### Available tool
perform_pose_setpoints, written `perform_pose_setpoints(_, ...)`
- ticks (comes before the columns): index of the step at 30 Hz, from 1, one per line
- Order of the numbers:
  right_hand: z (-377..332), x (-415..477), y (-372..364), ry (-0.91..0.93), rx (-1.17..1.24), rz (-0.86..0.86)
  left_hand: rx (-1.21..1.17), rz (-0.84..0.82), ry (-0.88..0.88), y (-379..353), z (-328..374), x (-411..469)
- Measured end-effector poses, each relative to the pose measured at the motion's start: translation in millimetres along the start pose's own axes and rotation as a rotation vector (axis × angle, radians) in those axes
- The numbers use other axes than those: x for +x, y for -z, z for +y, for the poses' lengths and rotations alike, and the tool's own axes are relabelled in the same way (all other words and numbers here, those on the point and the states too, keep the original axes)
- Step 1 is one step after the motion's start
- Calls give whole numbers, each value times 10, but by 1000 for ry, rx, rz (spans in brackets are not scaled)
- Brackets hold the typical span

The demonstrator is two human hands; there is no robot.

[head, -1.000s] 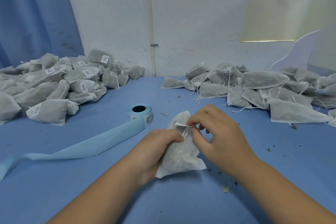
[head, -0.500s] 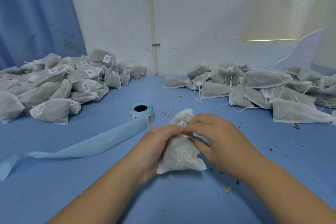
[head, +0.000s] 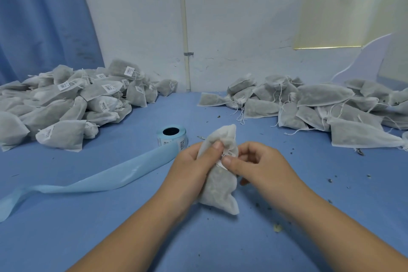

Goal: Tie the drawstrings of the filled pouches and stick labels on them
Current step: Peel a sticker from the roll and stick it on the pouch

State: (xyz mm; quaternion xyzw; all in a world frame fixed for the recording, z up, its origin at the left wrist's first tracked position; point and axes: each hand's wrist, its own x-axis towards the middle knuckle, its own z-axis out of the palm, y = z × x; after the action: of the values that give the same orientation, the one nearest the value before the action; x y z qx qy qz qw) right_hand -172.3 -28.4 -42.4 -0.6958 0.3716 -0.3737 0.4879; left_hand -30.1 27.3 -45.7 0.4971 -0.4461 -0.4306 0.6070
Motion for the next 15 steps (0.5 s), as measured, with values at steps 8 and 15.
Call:
perform_pose_setpoints(8, 17, -31, -15, -106, 356, -144, -6, 6, -47, 6, -5, -2)
perform_pose_setpoints(15, 28, -27, -54, -159, 464, -128, -40, -92, -17, 60, -24, 9)
